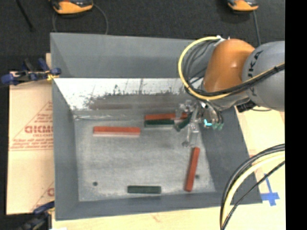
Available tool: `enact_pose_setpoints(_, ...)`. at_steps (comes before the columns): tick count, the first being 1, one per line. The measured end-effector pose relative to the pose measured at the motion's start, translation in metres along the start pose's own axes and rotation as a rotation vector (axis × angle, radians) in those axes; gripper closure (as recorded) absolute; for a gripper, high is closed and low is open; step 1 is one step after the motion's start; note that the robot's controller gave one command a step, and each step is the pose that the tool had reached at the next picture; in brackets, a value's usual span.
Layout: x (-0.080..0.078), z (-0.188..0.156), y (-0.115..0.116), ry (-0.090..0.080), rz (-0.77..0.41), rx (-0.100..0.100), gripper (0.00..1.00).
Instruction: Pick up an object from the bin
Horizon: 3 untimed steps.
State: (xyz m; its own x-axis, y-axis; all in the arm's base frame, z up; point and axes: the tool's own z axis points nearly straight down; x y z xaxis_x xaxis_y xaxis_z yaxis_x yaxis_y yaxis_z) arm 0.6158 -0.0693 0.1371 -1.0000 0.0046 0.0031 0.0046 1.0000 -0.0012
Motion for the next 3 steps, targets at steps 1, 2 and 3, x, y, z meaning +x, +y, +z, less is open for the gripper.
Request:
enact_pose_setpoints(1, -0.001, 0.027, 0.01, -0.005, -0.35, 0.0, 0.0)
enact_pose_setpoints(2, -0.04, 0.053, 0.072, -0.012, -0.418, 0.0, 0.0)
enact_pose_setpoints(3, -0.042, 0.064, 0.053, -0.012, -0.382, -0.002, 0.0)
